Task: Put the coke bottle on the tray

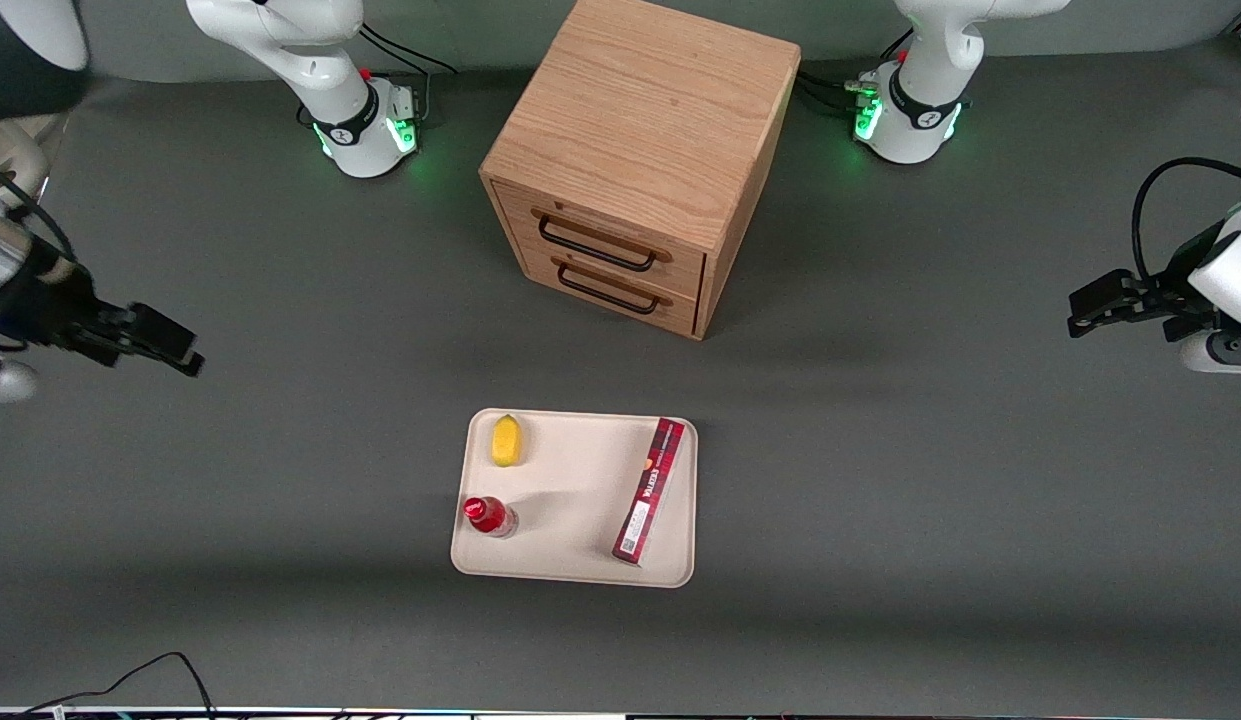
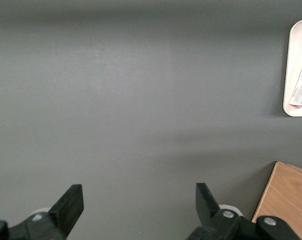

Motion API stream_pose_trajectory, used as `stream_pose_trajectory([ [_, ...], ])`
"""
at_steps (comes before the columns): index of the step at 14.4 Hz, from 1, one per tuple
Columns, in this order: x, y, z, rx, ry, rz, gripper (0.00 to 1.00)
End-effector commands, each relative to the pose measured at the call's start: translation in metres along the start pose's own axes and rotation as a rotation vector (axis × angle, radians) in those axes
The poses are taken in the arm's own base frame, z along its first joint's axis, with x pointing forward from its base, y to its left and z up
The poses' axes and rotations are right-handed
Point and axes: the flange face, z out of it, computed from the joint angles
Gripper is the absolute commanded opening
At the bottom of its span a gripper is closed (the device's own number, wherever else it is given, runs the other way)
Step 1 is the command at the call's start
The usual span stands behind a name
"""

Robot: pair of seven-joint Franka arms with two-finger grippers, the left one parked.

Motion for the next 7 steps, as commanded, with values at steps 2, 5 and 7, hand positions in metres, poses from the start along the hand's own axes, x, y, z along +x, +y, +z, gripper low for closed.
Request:
stream_pose_trajectory([
  [2,-0.012,0.054,-0.007,0.027,0.015,-0.001,1.00],
  [5,-0.010,0.060,-0.004,0.026,0.012,-0.058,1.00],
  [7,-0.009,0.059,-0.011,0.020,0.024,-0.061,1.00],
])
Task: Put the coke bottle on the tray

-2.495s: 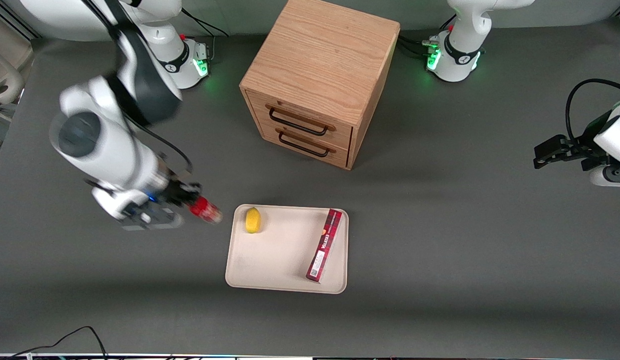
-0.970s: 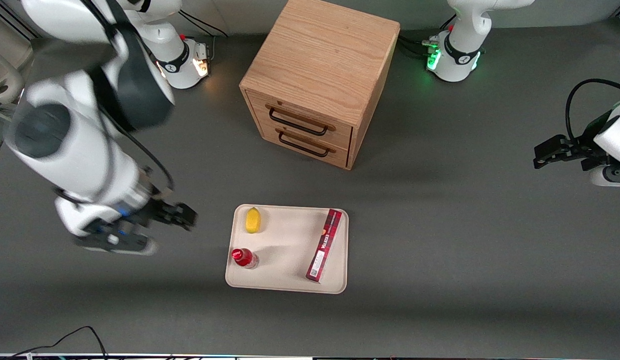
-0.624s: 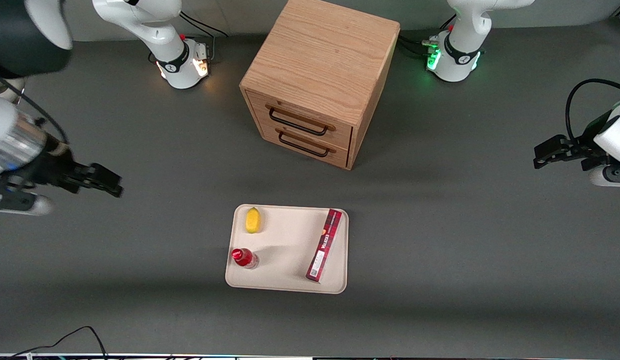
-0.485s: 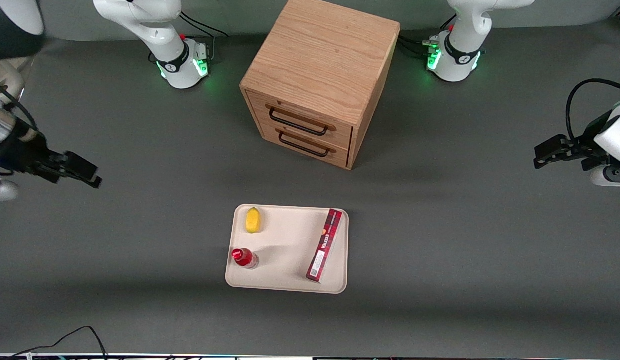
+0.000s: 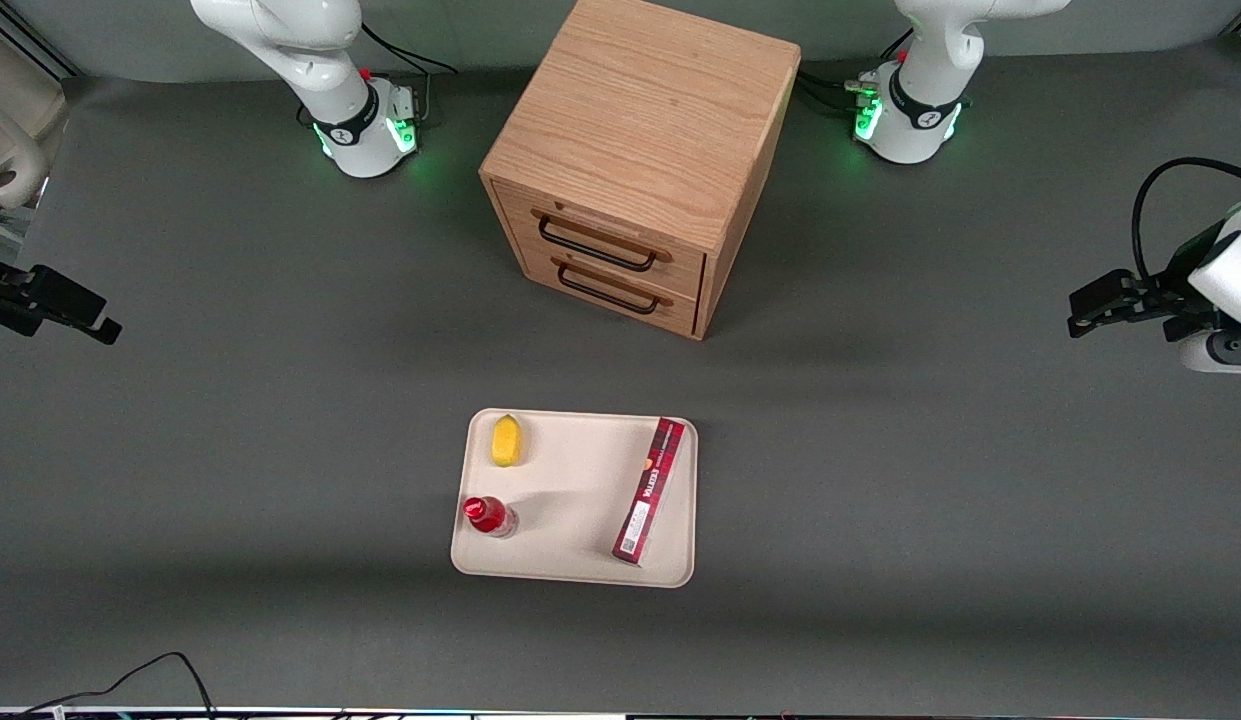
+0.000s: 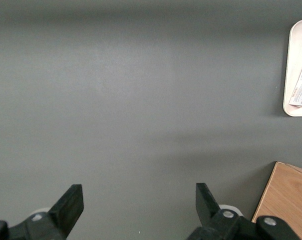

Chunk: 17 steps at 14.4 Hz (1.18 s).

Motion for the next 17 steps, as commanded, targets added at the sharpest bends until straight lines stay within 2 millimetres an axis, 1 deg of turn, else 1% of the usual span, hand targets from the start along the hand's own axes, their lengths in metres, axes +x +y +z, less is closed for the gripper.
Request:
stream_pose_trajectory([
  [1,-0.003,-0.009,-0.007,0.015,0.023,-0.026,1.00],
  [3,0.001,-0.018,0.008,0.019,-0.004,-0.034,1.00],
  [4,0.000,-0.027,0.010,0.020,-0.009,-0.038,1.00],
  [9,-0.001,-0.029,0.007,0.023,-0.003,-0.045,1.00],
  [11,-0.002,-0.033,0.006,0.024,-0.002,-0.051,1.00],
  [13,-0.001,-0.025,0.004,0.025,0.002,-0.054,1.00],
  [16,-0.004,-0.027,0.003,0.029,0.002,-0.060,1.00],
  [17,-0.006,-0.027,-0.002,0.025,0.004,-0.058,1.00],
])
